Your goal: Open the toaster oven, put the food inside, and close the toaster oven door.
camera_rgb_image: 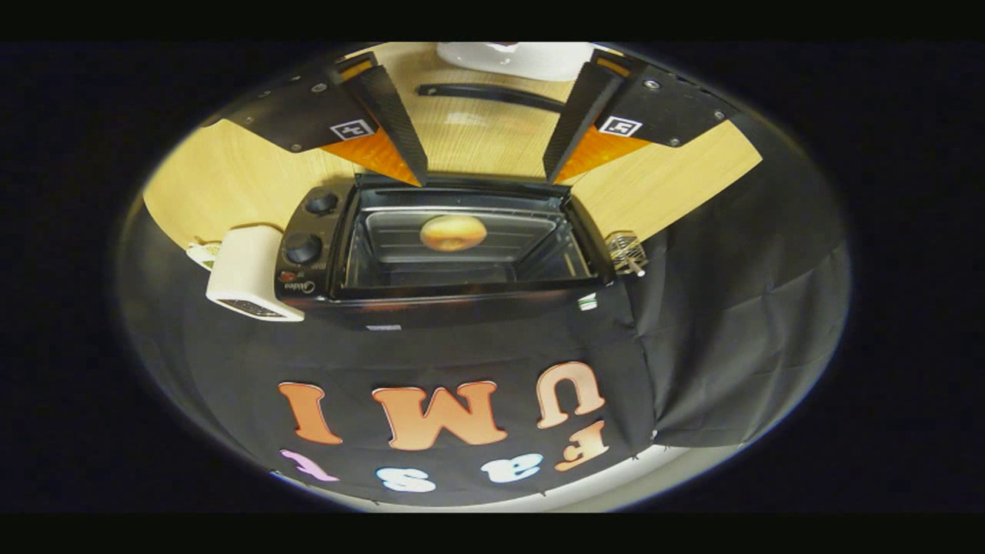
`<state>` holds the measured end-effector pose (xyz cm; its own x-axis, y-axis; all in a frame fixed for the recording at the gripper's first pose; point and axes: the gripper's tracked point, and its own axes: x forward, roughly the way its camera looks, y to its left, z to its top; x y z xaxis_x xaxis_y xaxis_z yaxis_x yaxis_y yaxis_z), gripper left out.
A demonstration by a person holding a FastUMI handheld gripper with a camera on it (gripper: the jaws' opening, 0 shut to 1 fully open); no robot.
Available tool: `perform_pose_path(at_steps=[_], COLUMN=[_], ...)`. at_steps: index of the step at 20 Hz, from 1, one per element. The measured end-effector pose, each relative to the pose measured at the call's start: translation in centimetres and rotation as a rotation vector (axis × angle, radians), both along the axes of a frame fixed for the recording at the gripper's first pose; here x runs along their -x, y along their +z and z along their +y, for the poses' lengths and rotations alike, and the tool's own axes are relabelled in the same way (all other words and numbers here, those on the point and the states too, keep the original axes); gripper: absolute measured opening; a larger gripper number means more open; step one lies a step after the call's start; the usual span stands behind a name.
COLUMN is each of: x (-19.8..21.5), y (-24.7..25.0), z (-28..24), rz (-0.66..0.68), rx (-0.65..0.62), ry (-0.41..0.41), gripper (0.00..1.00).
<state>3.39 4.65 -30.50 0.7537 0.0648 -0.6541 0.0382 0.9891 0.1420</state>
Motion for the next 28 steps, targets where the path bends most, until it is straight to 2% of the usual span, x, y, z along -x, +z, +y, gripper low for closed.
perform_pose_path(at_steps=[2,10,13,18,21,25,28], x=[1.8,7.8,9.1,9.0,8.8,8.5,7.7], y=[-1.3,-3.0,-4.2,-6.1,-6.9,-6.1,-4.0], z=[-0.4,0.9,0.4,-1.0,-0.2,-0.2,-0.4], rz=[0.057,0.139,0.179,0.225,0.244,0.241,0.183], rx=[0.036,0.003,-0.013,0.026,0.008,0.0,-0.006], ry=[0.0,0.006,-0.028,-0.064,-0.049,-0.034,-0.04], gripper=[0.9,0.92,0.92,0.92,0.92,0.96,0.96])
